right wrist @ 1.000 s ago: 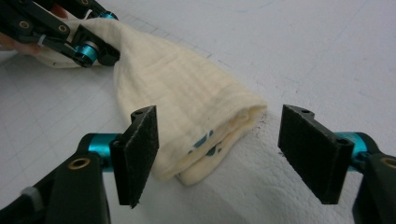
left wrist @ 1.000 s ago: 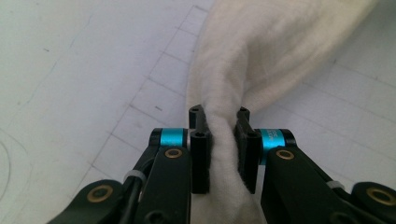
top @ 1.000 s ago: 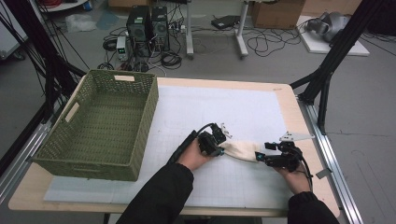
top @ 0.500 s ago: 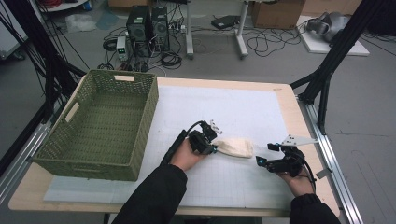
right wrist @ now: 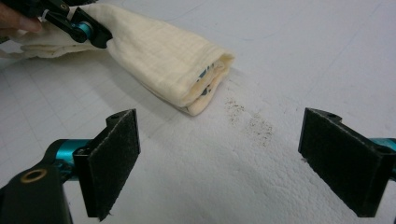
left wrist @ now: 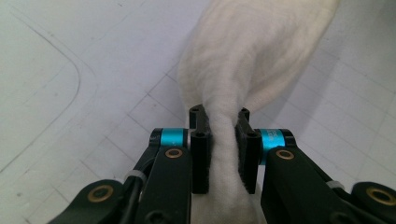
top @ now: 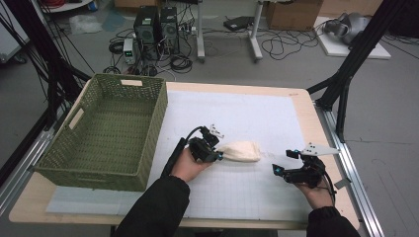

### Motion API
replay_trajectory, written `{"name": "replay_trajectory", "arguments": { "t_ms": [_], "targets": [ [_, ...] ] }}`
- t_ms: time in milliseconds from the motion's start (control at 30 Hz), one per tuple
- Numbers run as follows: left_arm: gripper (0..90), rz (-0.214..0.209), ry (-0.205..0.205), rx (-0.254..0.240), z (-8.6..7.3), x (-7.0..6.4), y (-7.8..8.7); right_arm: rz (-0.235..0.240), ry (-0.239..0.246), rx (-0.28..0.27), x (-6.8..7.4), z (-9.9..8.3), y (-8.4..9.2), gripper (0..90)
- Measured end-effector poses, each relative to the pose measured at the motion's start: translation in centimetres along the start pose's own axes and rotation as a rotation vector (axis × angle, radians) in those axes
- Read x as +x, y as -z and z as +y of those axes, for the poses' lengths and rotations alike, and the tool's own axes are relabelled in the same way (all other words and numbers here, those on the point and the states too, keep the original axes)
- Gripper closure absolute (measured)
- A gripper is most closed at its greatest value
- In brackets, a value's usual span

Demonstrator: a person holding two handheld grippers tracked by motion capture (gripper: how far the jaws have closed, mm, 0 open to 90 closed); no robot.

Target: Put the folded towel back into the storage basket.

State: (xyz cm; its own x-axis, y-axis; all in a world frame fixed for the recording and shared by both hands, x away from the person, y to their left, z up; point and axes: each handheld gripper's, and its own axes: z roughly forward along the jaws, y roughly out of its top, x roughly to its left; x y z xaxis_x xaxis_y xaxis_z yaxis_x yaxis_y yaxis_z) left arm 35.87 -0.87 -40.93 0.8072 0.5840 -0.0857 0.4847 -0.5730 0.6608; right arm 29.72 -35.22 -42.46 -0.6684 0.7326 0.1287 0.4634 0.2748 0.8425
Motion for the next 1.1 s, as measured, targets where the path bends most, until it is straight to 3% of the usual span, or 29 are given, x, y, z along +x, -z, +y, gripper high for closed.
{"name": "replay_trajectory", "arguments": {
  "t_ms": [600,1100],
  "targets": [
    [79.7,-0.047,0.113,-0.070,-0.5,1.3,2.9,0.013,0.011,-0.001,0.1,0.0,0.0,11.7],
    [79.7,-0.064,0.148,-0.094,-0.4,1.6,3.4,0.021,0.015,0.002,0.0,0.0,-0.2,11.7]
  ]
}}
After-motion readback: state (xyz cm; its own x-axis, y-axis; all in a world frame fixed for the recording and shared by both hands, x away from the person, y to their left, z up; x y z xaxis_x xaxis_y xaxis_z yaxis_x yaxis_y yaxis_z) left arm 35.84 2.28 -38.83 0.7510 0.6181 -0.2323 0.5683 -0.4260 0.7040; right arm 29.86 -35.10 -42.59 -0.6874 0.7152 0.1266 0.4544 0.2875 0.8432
